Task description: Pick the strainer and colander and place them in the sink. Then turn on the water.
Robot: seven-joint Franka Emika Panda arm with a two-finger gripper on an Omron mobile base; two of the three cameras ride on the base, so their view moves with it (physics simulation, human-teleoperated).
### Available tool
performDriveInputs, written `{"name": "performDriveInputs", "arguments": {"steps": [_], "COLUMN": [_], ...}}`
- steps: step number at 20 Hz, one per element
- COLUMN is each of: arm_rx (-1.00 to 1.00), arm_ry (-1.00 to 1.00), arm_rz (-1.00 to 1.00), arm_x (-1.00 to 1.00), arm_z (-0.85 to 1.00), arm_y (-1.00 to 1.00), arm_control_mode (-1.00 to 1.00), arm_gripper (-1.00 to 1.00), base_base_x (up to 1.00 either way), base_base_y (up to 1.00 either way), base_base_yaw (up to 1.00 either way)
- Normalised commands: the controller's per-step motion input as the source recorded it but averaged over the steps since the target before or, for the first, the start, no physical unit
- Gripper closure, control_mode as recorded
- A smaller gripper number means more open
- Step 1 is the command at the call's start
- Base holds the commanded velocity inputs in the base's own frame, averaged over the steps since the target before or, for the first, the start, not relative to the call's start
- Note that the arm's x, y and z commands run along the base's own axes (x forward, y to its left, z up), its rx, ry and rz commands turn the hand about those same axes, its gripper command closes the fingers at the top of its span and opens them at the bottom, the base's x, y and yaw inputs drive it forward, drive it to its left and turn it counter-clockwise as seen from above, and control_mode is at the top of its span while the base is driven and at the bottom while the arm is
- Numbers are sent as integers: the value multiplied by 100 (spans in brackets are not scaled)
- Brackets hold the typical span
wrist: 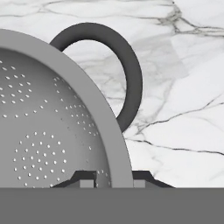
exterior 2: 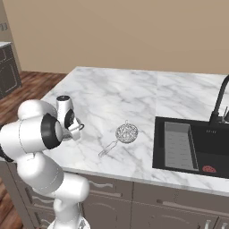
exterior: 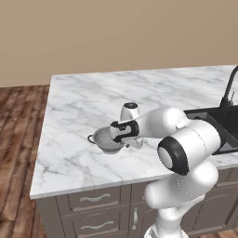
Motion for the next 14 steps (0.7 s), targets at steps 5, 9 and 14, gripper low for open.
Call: {"name": "performDriveInputs", "arguments": {"steps": [5, 9, 14], "arm_rx": [0, 1, 0], "arm_ry": [0, 0, 0], "arm_rz": [-1, -3, -4], "arm_x": [0, 0, 0], "arm_z": [12, 41, 39], "arm_y": [-1, -14, -22], "arm_control_mode": [-100, -100, -100], "arm_gripper": [100, 100, 100], "base_base_x": [0, 0, 0], "base_base_y": [0, 0, 0], "base_base_yaw": [0, 0, 0]}}
